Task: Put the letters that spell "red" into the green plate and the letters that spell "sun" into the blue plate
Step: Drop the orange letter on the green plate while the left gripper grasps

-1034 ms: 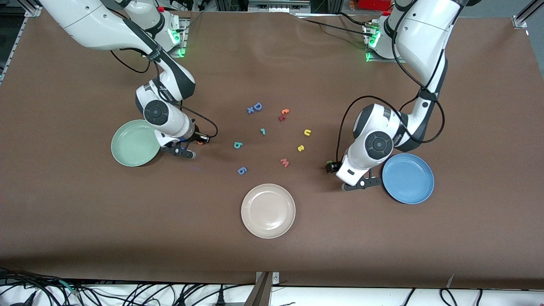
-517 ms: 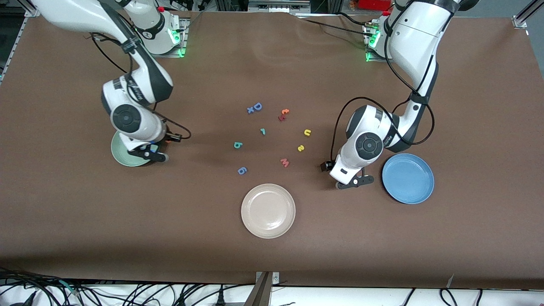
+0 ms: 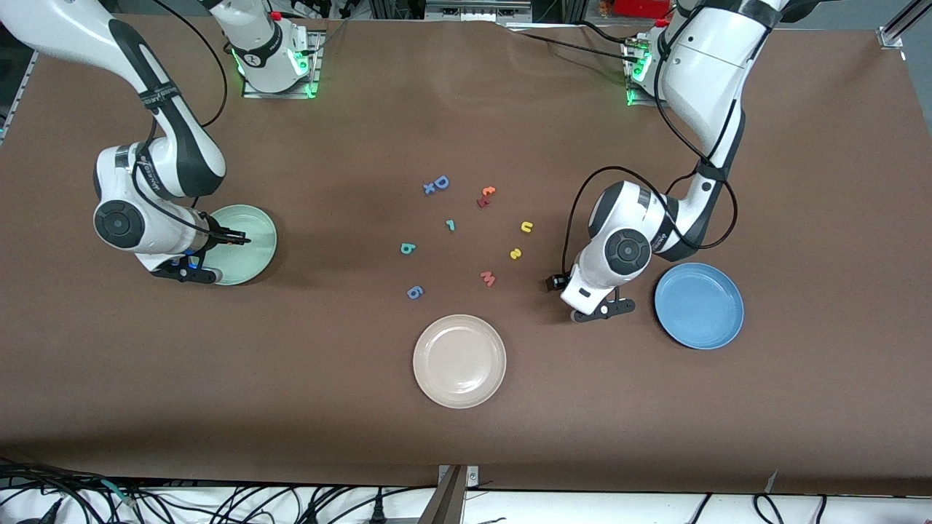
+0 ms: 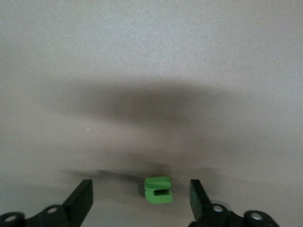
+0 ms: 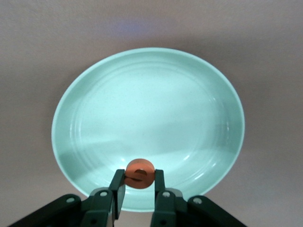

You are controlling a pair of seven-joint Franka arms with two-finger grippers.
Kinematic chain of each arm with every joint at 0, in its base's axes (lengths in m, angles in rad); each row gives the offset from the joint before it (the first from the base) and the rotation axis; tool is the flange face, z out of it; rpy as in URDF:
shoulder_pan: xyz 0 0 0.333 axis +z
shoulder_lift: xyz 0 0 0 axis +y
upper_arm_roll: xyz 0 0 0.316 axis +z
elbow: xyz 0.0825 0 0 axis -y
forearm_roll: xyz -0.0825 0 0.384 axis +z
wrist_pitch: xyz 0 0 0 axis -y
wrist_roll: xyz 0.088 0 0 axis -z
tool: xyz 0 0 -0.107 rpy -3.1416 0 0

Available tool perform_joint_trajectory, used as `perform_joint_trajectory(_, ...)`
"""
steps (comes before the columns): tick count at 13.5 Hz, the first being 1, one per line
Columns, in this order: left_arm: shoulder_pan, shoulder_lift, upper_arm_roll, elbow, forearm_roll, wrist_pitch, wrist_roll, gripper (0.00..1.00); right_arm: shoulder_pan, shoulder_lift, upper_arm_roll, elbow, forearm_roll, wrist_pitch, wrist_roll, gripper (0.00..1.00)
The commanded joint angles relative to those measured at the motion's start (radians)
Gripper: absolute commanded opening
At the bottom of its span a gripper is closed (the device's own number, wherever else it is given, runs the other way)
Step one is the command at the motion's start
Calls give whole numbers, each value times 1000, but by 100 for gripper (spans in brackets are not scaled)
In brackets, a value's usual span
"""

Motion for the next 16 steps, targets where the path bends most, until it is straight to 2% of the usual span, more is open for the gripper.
perform_joint_trajectory(1, -16, 19, 9, 22, -27, 0, -4, 87, 2, 31, -12, -9, -9, 45, -7, 34)
perform_joint_trajectory(3, -19, 20, 9, 22, -27, 0, -4, 82, 3, 31, -12, -9, -9, 44, -7, 67)
perform_joint_trajectory(6, -24, 22, 9, 19, -27, 0, -4, 67, 2, 21, -11, -8, -8, 30, 2, 75)
perform_joint_trajectory(9, -24, 22, 9, 17, -27, 0, -4, 56, 5, -19, 21, -3, 3, -19, 58, 76)
perform_joint_trajectory(10, -24, 22, 9, 17, -27, 0, -6, 54, 3, -24, 60, -2, 5, -31, 107, 79)
perform_joint_trajectory(16, -25, 27, 9, 17, -27, 15, -4, 41, 6, -12, 274, 49, 51, -33, 475, 80)
